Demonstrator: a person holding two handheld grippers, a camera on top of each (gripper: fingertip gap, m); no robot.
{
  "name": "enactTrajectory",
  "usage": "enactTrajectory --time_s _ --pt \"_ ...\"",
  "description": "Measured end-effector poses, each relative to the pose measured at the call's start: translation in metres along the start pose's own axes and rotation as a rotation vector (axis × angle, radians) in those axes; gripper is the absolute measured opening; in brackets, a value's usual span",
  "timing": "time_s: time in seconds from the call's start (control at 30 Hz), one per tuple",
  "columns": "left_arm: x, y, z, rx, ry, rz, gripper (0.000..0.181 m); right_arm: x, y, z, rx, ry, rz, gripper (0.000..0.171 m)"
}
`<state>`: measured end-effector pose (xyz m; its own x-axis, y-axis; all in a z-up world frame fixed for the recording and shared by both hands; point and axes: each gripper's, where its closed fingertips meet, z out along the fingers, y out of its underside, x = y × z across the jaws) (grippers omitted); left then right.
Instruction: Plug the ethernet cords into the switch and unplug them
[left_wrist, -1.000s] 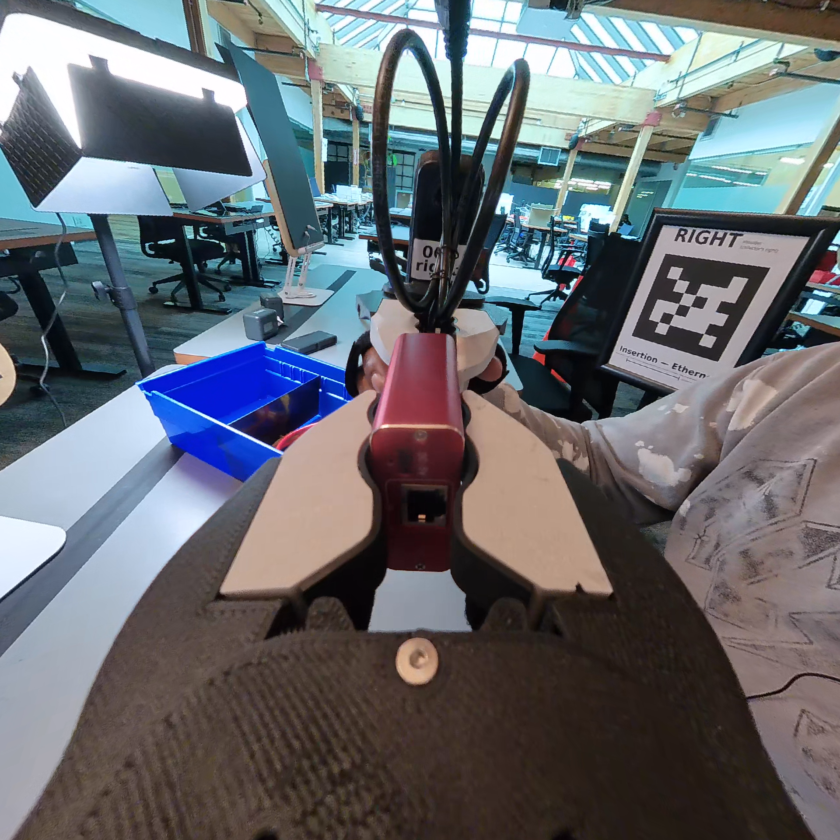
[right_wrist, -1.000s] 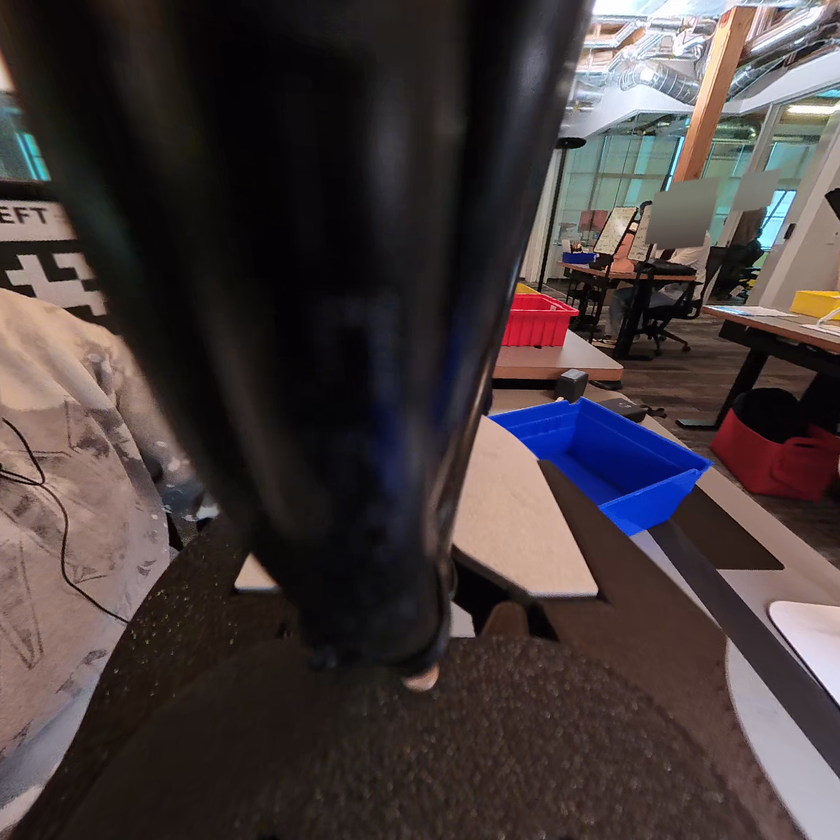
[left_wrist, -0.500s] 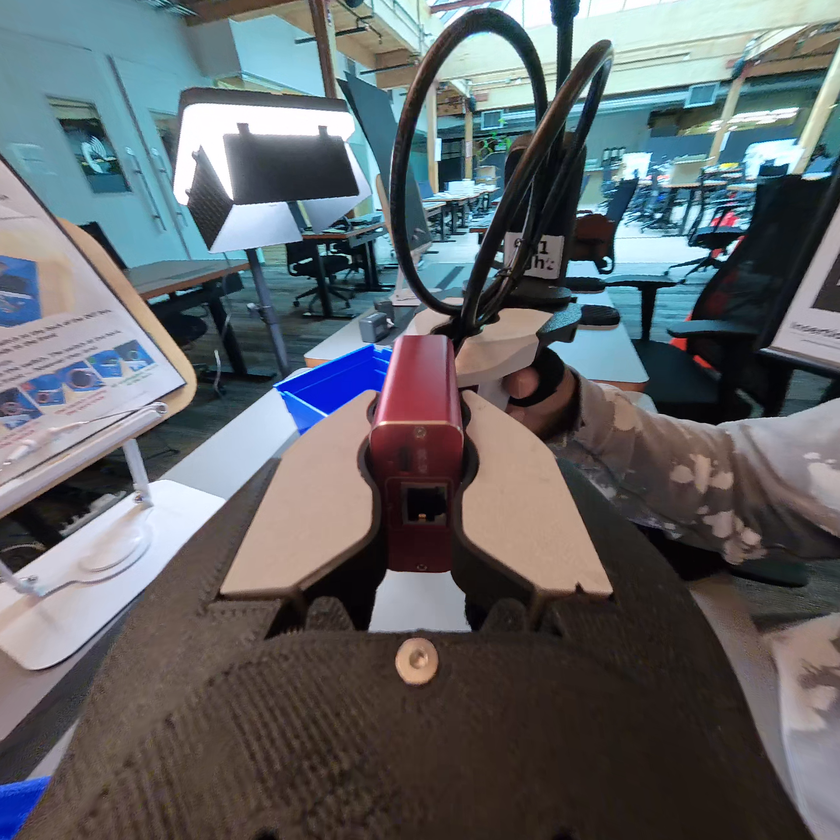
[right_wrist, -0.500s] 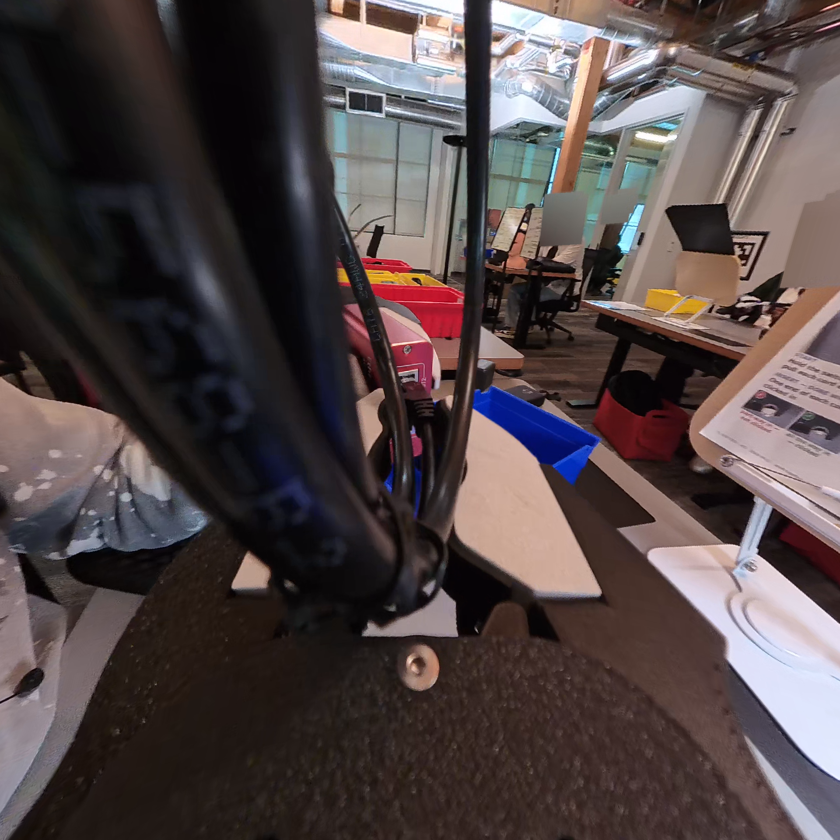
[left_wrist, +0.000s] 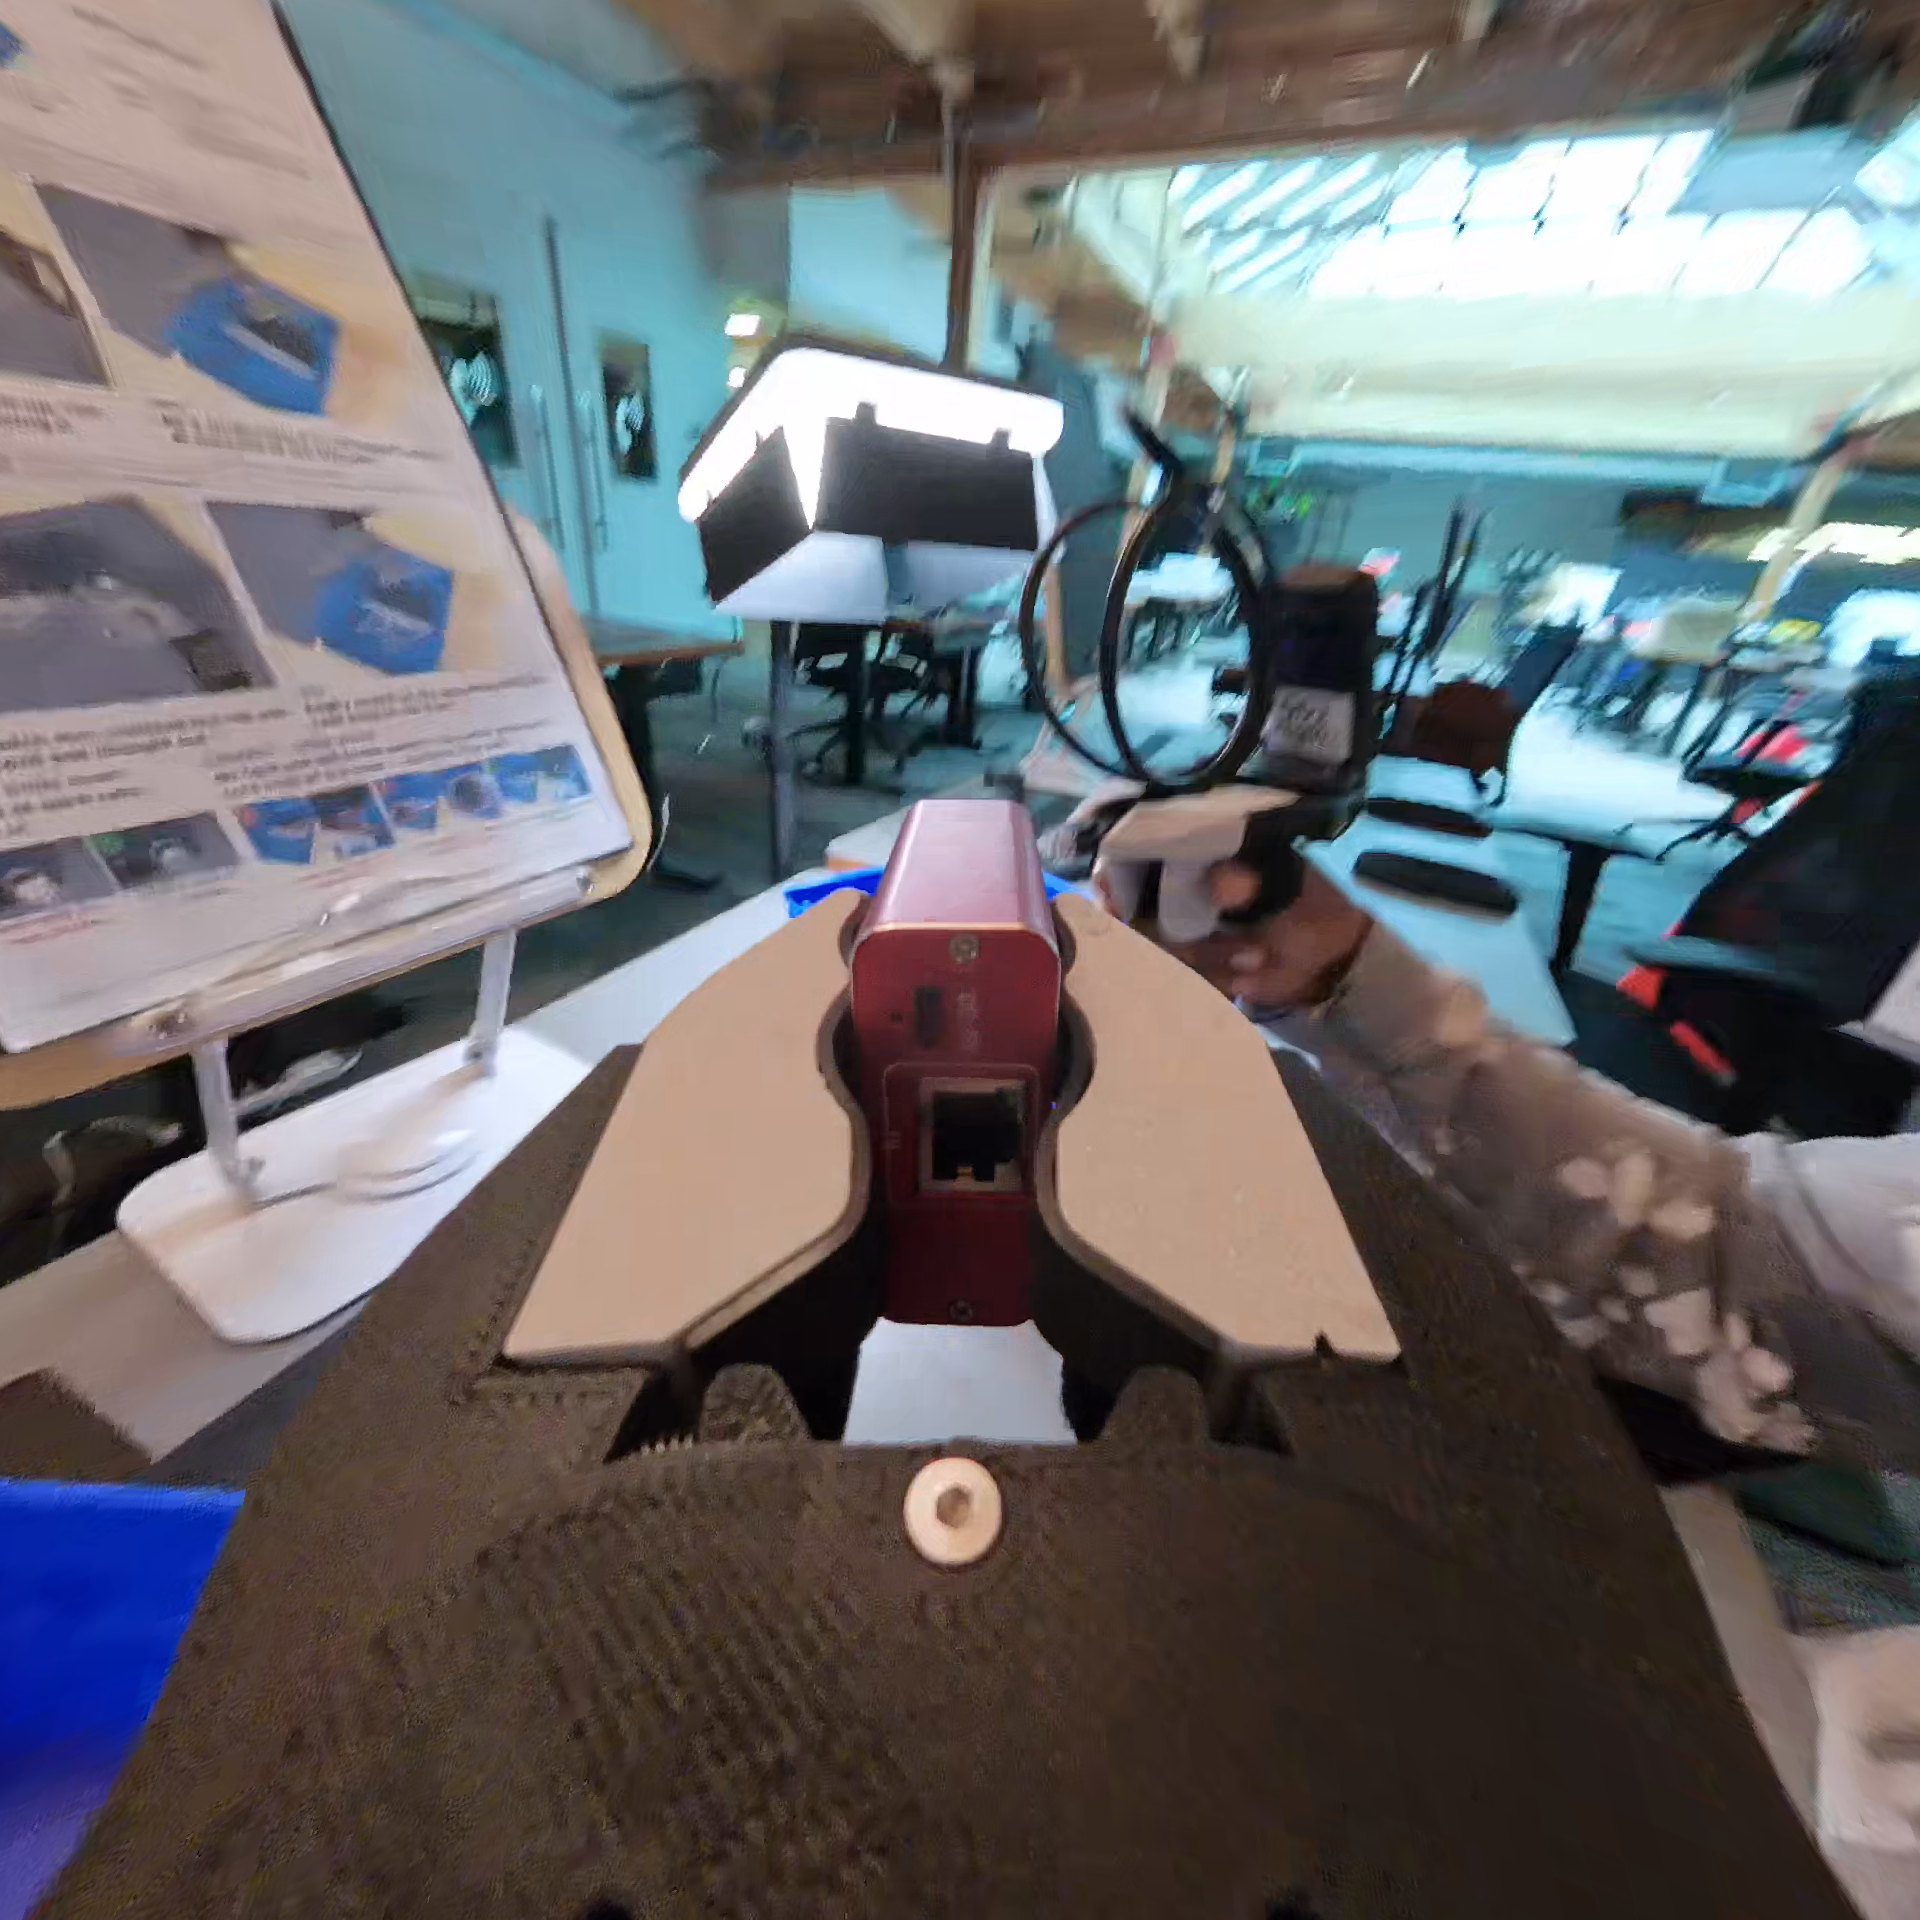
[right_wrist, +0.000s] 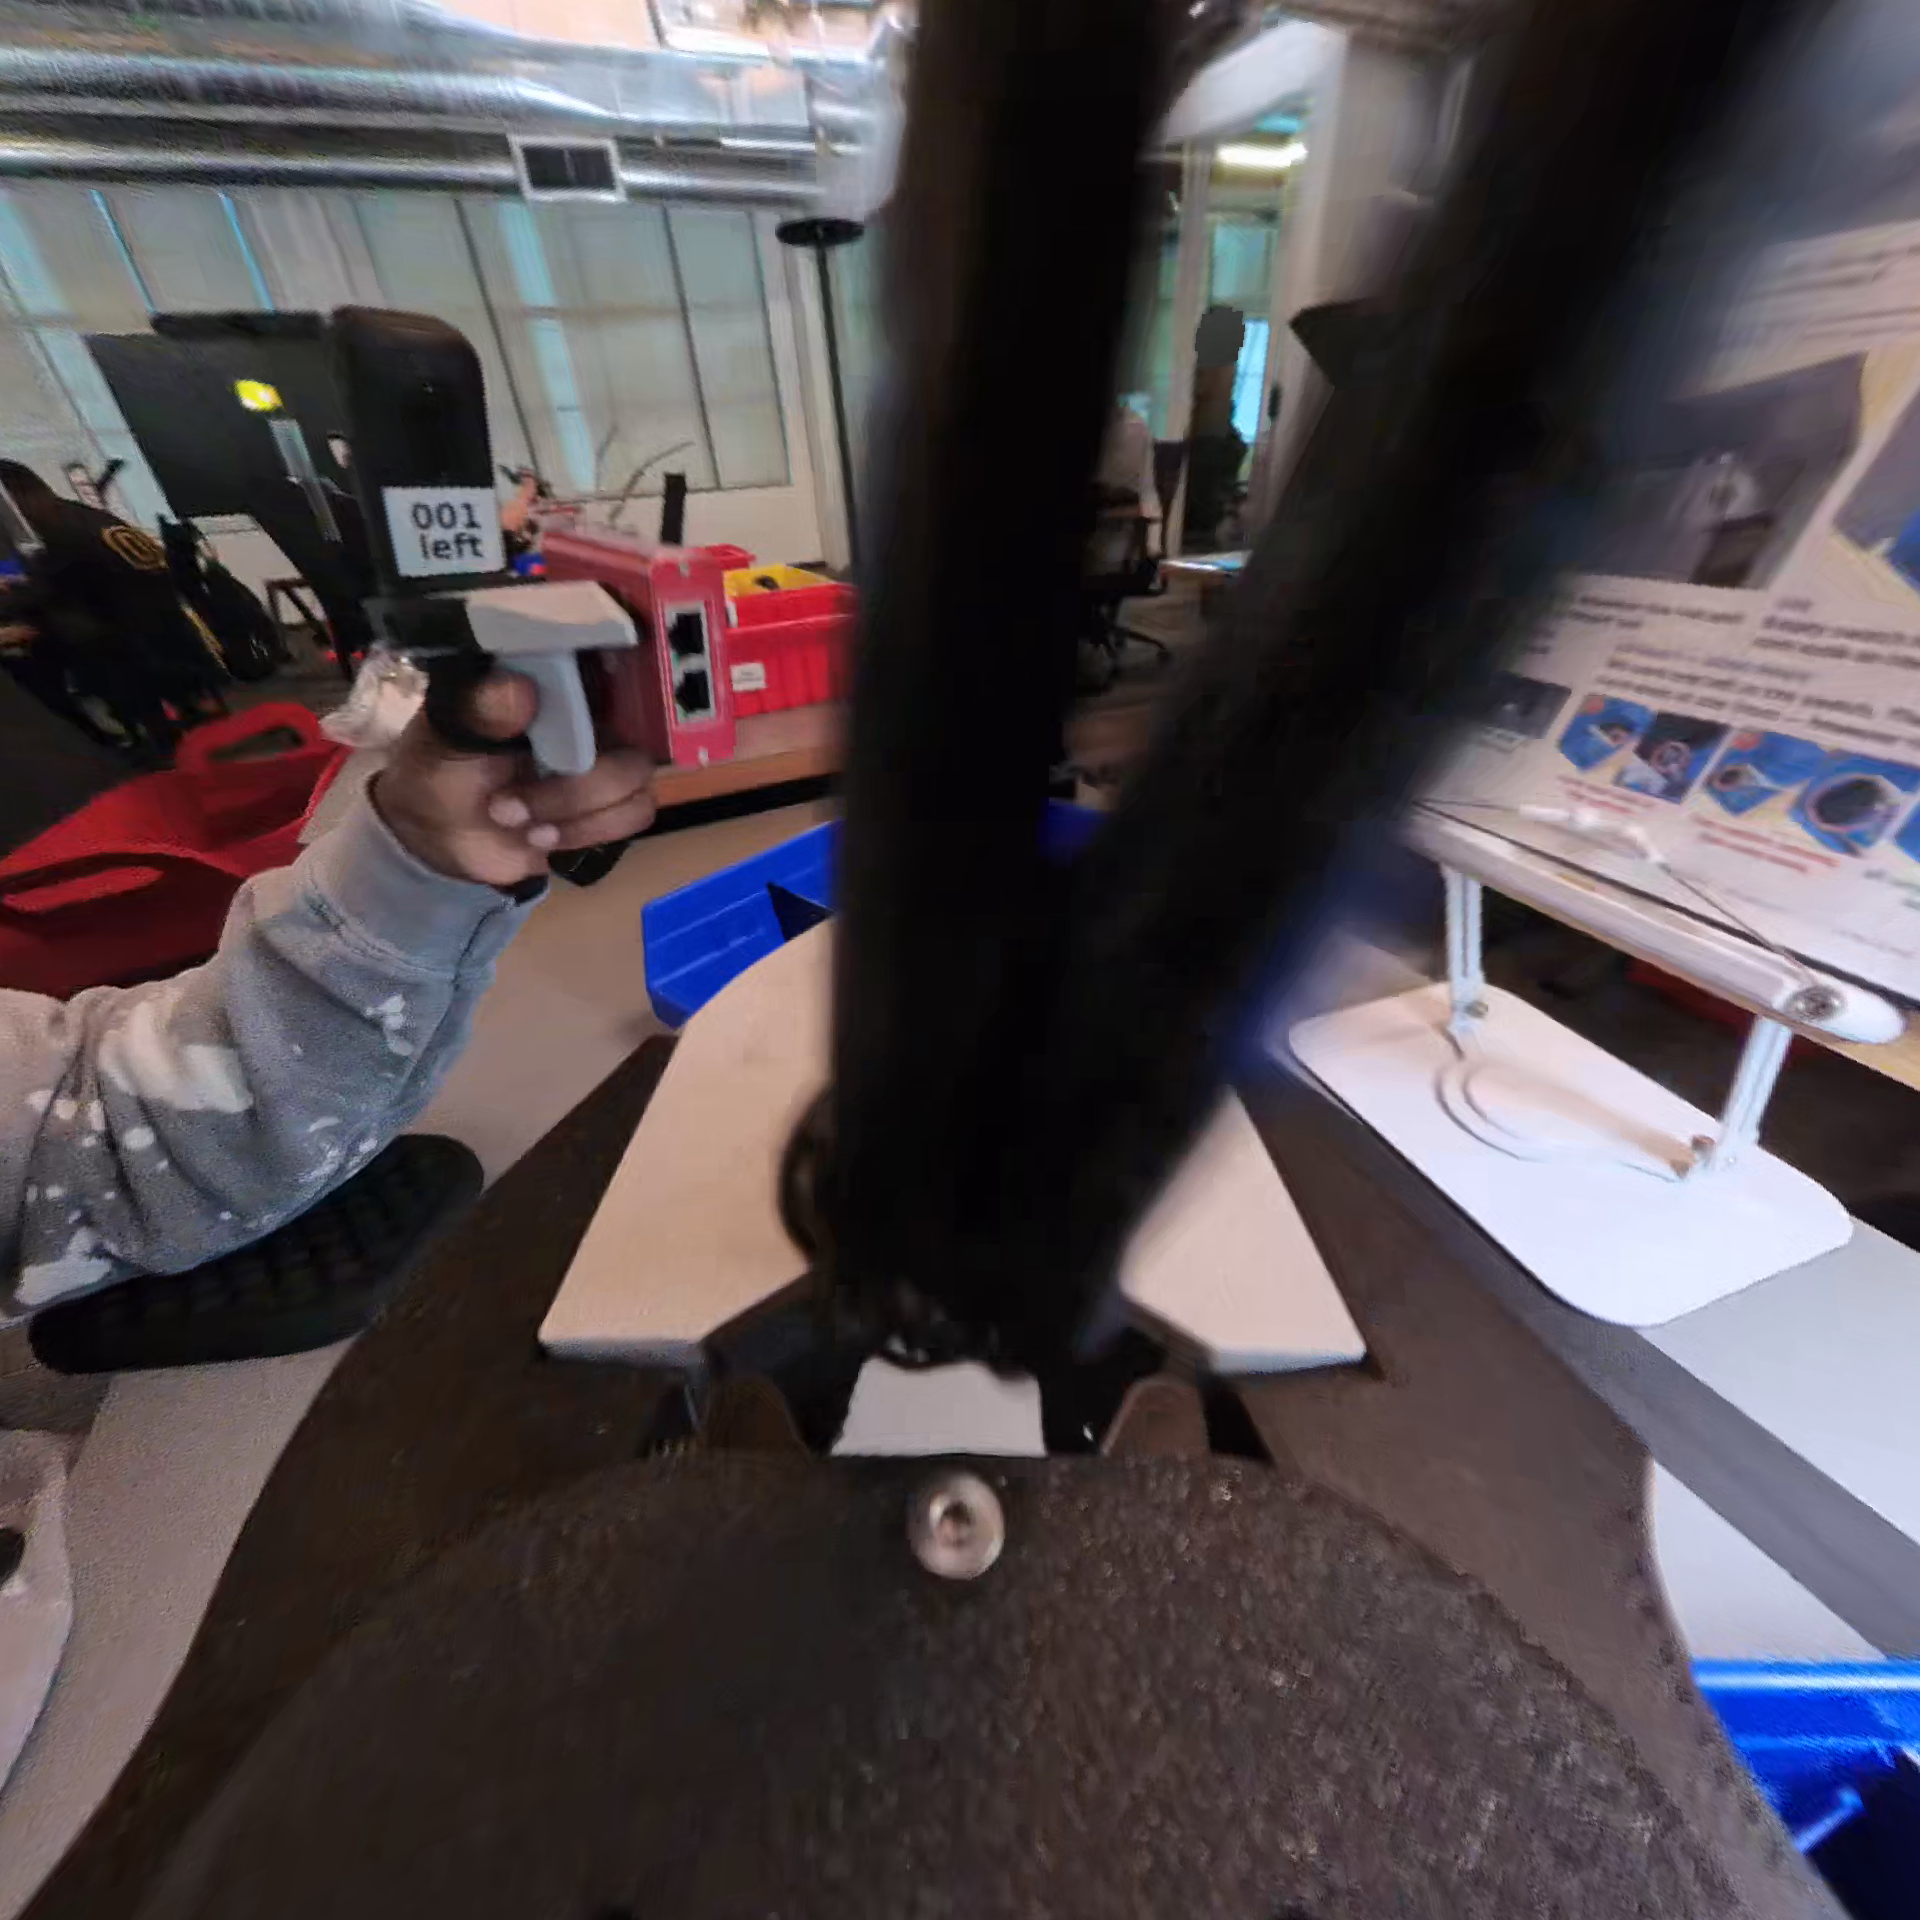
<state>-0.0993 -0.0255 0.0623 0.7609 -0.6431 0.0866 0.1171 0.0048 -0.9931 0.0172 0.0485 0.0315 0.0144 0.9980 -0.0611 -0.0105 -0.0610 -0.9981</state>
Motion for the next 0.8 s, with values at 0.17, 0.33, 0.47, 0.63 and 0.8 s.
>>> enactTrajectory --time_s 0.17,0.33,0.47,0.63,0.8 --pt "-0.037 0.056 0.025 -0.219 -0.254 0.094 0.029 0.037 0.028 -0.022 -0.202 0.156 0.019 0.009" --pt "-0.055 0.087 0.039 -0.248 -0.304 0.05 0.03 0.082 0.078 -0.094 -0.536 0.335 0.016 0.009" --pt "-0.062 0.099 0.044 -0.249 -0.335 0.035 0.029 0.111 0.112 -0.17 -0.867 0.478 -0.037 0.01" --pt "-0.064 0.108 0.047 -0.264 -0.338 0.015 0.03 0.125 0.139 -0.233 -1.212 0.556 -0.079 0.011" --pt "-0.062 0.109 0.048 -0.272 -0.334 0.02 0.029 0.122 0.154 -0.246 -1.417 0.496 -0.065 0.011"
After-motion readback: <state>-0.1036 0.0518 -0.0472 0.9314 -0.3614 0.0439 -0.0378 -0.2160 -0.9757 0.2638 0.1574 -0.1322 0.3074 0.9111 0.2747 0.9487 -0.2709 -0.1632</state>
